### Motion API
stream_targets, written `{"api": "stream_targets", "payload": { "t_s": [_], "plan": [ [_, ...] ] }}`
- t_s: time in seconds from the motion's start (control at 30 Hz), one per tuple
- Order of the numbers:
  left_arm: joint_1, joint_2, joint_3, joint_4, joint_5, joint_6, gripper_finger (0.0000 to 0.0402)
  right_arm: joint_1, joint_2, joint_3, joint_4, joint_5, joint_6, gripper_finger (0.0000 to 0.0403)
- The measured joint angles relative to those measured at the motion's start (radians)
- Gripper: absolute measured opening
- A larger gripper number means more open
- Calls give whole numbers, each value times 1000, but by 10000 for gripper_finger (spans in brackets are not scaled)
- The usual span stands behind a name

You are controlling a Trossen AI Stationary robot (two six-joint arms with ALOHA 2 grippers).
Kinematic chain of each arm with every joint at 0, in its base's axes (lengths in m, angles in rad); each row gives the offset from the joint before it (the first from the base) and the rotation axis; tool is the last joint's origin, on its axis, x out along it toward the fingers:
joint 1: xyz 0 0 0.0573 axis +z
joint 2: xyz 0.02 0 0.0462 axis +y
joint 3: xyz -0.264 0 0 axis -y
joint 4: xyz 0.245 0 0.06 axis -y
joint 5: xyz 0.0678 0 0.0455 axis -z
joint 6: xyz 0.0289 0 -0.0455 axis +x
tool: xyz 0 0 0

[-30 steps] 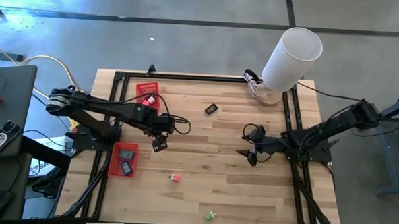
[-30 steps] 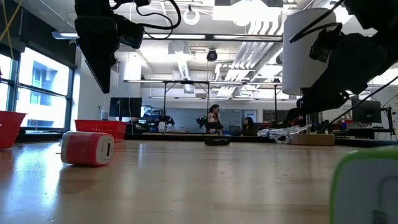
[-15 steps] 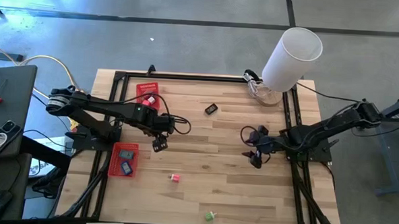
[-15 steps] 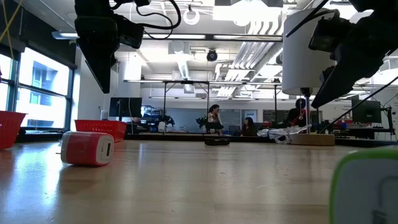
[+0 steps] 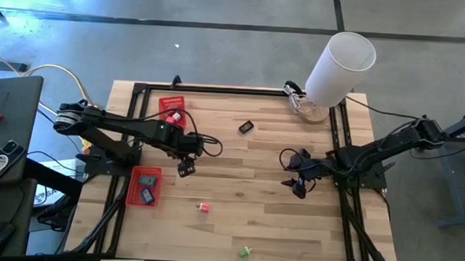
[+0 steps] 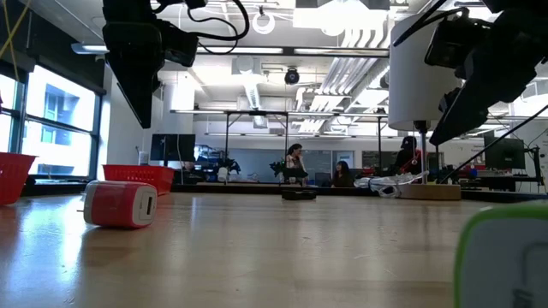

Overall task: Pick & Place Office items
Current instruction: Put the black digital clock into the bottom red bin

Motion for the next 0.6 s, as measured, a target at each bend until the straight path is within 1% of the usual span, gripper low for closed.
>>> {"api": "stream_targets", "payload": {
  "t_s": [0.43,0.6],
  "plan": [
    [0,0,0,0,2,0,287,0,0,0,48,0,0,267],
    [0,0,0,0,71,-1,287,0,0,0,48,0,0,267]
  ]
}}
